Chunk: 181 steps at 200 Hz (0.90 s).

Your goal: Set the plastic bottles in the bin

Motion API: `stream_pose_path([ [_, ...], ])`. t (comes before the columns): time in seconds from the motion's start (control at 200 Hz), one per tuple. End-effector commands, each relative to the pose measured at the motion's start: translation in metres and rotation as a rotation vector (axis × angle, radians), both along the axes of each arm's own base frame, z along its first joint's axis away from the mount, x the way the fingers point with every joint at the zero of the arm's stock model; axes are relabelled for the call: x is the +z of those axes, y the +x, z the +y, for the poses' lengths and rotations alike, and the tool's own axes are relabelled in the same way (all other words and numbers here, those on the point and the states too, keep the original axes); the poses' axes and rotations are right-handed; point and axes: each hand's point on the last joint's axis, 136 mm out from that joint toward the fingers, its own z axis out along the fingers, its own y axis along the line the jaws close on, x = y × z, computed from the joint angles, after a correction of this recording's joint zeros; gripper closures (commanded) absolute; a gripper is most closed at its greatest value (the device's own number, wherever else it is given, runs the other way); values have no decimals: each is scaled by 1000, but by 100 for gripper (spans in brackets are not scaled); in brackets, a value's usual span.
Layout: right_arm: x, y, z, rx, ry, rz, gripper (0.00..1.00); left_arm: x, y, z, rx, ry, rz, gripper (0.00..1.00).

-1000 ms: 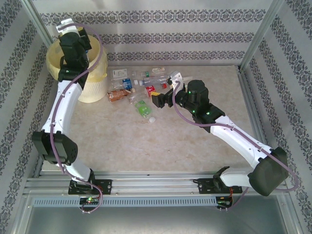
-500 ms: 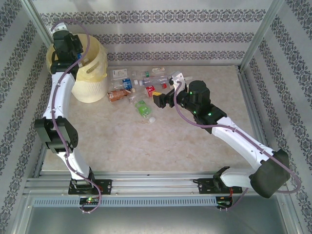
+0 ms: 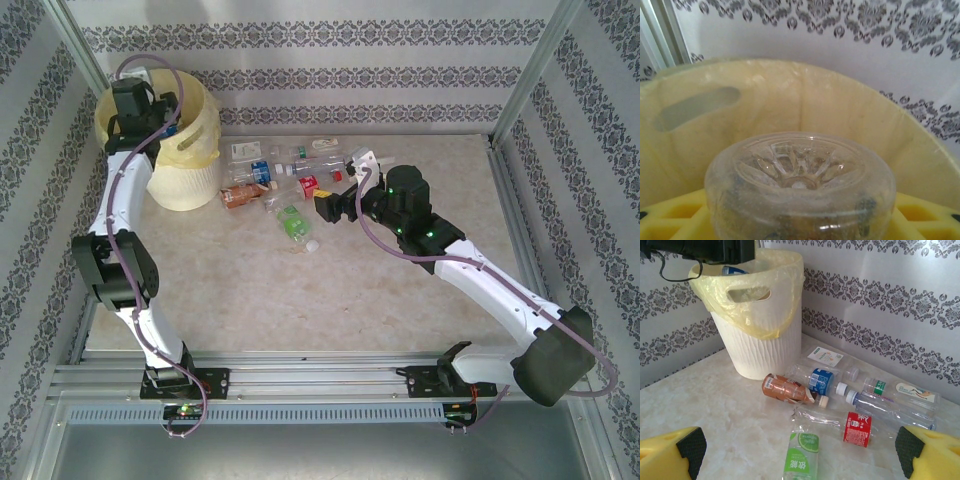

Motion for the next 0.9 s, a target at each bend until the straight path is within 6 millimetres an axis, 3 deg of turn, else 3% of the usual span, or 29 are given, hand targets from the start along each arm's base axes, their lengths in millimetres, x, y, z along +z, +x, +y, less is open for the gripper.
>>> stream_pose_path([
  [0.0,4,-1,4,6,-1,-6,2,-14,2,-5,-43,-15,38,33],
  [0.305,-2,0,5,4,-9,6,2,0,2,-18,-104,-67,29,24],
  [0.684,-15,22,-5,-121,63,78,2,44,-14,-30,-47,-113,-17,9],
  [0.899,-27,29,-13,-159,90,142,2,72,-25,-47,-102,-190,-77,0],
])
